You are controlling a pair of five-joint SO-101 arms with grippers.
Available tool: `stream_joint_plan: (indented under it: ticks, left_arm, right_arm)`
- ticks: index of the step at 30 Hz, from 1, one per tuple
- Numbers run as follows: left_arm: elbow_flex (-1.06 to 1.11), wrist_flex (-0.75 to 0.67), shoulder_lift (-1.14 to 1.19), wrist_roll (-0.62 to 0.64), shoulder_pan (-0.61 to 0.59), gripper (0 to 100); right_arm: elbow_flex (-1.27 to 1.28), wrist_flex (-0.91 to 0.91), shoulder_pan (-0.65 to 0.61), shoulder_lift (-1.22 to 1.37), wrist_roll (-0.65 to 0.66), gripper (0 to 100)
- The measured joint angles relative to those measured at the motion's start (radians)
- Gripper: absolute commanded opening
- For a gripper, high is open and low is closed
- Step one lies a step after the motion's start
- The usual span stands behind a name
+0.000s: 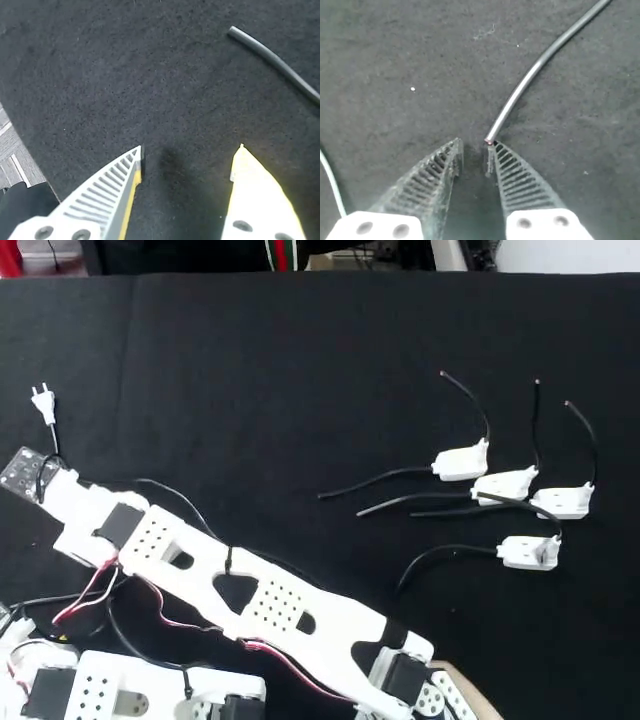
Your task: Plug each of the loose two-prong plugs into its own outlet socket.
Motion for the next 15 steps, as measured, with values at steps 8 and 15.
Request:
stream_joint_plan:
  ticks: [8, 15]
  left_arm:
    - [0.000, 0.000, 0.000, 0.000, 0.000, 28]
    - [0.000, 0.000, 0.000, 0.000, 0.000, 28]
  right_arm:
    - [0.000, 0.003, 0.003, 0.000, 0.000, 6.1]
    - [-0.129, 0.109, -0.002, 0.002, 0.000, 19.5]
